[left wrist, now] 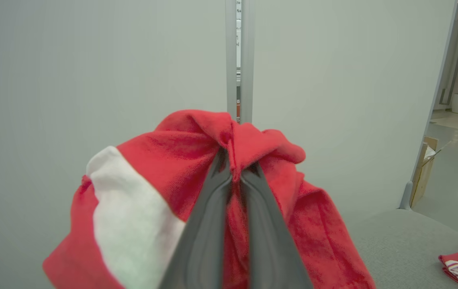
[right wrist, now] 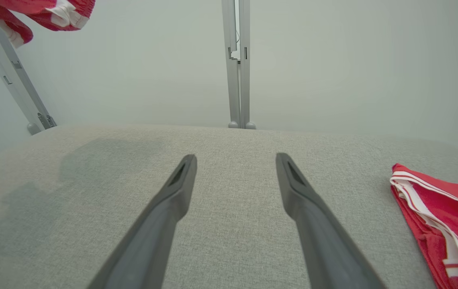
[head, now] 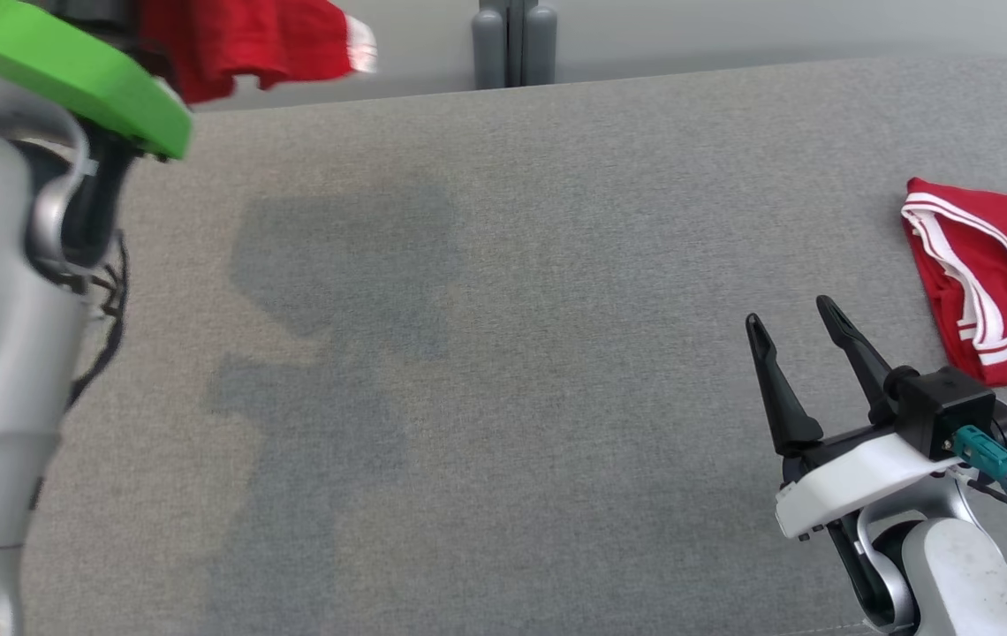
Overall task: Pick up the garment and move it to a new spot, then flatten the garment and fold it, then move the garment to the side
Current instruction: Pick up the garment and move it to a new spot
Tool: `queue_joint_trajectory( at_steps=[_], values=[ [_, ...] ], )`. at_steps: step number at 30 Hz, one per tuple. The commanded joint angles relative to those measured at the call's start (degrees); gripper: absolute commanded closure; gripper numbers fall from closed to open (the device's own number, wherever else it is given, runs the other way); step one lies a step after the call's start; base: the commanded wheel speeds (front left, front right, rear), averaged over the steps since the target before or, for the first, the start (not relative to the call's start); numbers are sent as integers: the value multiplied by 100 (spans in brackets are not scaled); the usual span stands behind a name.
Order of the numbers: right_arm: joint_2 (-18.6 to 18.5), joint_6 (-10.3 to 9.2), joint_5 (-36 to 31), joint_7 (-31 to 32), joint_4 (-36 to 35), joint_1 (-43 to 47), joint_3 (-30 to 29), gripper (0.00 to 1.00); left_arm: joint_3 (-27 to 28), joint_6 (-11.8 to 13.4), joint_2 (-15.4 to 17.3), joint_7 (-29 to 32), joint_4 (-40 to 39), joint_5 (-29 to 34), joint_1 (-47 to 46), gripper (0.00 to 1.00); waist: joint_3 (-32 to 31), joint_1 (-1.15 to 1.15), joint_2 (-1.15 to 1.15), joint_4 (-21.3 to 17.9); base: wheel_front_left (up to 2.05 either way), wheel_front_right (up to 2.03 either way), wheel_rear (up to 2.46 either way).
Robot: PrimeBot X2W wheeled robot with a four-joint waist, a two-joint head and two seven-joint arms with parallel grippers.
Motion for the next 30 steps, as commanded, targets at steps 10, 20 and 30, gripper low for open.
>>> queue_joint_trajectory(
  at_steps=[10, 20, 30],
  values=[
    [89, -9, 35, -128, 108, -41, 62, 0, -1116, 137, -1199, -117, -94, 352, 788, 100, 57, 0, 0, -1050, 0, 0, 0],
    [154, -9, 26, -245, 220, -44, 49, 0, -1727, 48, -1586, -592, 1049, 562, 1490, 100, 274, 0, 0, -1604, 0, 0, 0],
    [150, -9, -39, -264, 209, 51, -235, 0, -1573, -106, -1543, -1301, 1604, 290, 2145, 0, 123, 0, 0, -1176, 0, 0, 0]
  ],
)
